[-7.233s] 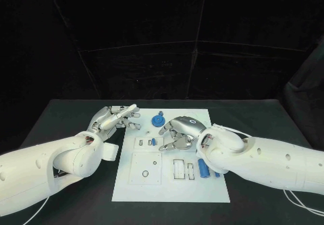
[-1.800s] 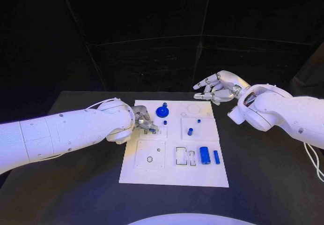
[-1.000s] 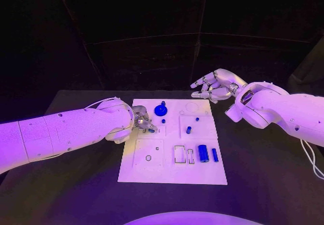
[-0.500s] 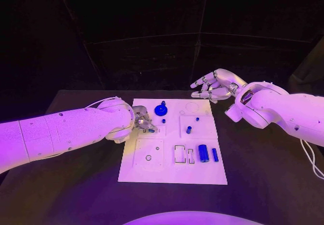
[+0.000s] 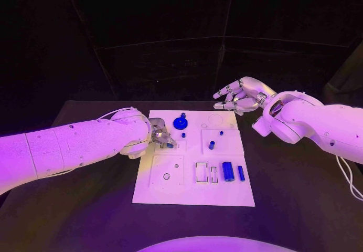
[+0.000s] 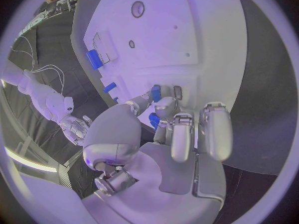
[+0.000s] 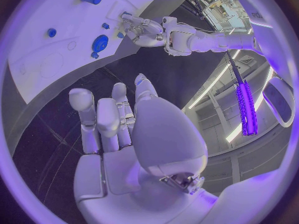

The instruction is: Assemble the parts on the task board

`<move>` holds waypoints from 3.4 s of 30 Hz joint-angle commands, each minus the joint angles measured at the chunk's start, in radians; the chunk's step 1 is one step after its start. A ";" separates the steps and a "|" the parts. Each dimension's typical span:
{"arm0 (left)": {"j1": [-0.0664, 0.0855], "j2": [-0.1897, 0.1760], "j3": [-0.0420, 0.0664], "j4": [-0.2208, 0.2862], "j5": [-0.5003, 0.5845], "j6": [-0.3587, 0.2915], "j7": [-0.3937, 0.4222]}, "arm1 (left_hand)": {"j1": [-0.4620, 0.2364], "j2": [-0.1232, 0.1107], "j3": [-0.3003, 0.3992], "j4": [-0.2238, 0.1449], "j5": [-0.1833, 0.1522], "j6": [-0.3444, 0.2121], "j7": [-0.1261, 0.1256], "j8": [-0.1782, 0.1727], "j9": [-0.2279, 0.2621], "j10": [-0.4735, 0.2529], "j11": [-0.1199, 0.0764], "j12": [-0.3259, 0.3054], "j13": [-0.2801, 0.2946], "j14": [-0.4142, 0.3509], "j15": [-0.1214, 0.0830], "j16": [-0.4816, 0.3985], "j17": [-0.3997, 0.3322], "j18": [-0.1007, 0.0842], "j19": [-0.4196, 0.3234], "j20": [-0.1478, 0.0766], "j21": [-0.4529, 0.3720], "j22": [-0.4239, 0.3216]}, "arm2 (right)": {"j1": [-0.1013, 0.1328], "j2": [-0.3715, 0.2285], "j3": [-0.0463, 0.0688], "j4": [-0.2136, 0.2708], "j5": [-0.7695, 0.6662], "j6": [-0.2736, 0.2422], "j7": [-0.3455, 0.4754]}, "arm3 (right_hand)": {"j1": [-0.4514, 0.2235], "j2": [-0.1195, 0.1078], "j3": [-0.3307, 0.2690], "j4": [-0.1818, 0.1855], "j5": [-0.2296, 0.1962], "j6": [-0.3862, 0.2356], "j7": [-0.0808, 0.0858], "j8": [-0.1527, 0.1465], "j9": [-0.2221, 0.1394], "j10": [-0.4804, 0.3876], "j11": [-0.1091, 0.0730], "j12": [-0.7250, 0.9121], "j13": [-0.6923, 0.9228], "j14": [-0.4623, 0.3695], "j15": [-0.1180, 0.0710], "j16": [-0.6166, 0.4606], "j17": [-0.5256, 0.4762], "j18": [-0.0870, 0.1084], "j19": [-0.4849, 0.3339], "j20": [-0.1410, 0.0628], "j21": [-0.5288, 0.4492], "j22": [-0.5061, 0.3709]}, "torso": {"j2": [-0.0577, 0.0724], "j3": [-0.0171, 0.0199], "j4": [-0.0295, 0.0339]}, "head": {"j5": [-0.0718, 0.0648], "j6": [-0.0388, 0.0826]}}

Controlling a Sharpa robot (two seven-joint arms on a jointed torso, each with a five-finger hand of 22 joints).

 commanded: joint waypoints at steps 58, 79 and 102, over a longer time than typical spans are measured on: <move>0.000 0.002 -0.001 0.005 0.003 -0.012 -0.008 | -0.158 -0.035 -0.185 0.159 -0.002 0.035 -0.016 0.041 0.023 0.030 -0.011 0.041 0.032 0.105 -0.018 0.003 0.263 -0.021 0.032 -0.017 0.022 0.037 | 0.002 0.007 0.001 -0.005 -0.003 0.009 0.004 | -0.012 0.010 -0.013 0.009 0.007 -0.007 0.000 0.003 -0.001 -0.007 0.000 -0.005 -0.006 -0.005 0.001 -0.010 -0.003 0.012 -0.005 -0.001 -0.010 -0.005 | -0.001 0.0000 0.0010 | -0.008 -0.008; 0.042 -0.047 0.045 0.030 0.049 0.047 0.007 | -0.149 -0.069 -0.282 0.182 -0.003 -0.009 -0.002 0.017 0.012 0.001 0.000 0.006 -0.007 0.105 -0.012 0.003 0.263 -0.015 0.020 -0.013 -0.004 0.005 | 0.002 0.013 0.001 -0.016 -0.004 0.012 0.003 | -0.014 0.011 -0.014 0.010 0.008 -0.007 0.000 0.003 -0.001 -0.007 0.000 -0.004 -0.006 -0.005 0.001 -0.011 -0.002 0.012 -0.004 -0.001 -0.011 -0.005 | 0.000 0.0000 -0.0007 | -0.009 0.005; 0.103 0.127 0.075 -0.393 0.001 0.356 0.038 | -0.015 0.008 -0.400 0.196 -0.002 -0.048 0.039 -0.081 -0.088 -0.035 0.035 -0.037 -0.063 0.105 0.021 0.003 0.263 -0.003 0.001 0.020 -0.048 -0.043 | 0.002 0.030 0.000 -0.027 -0.012 0.013 0.006 | -0.015 0.011 -0.015 0.010 0.008 -0.008 0.000 0.003 -0.001 -0.007 0.000 -0.004 -0.006 -0.004 0.001 -0.010 -0.001 0.012 -0.004 -0.001 -0.011 -0.005 | 0.003 -0.0010 -0.0010 | 0.008 0.016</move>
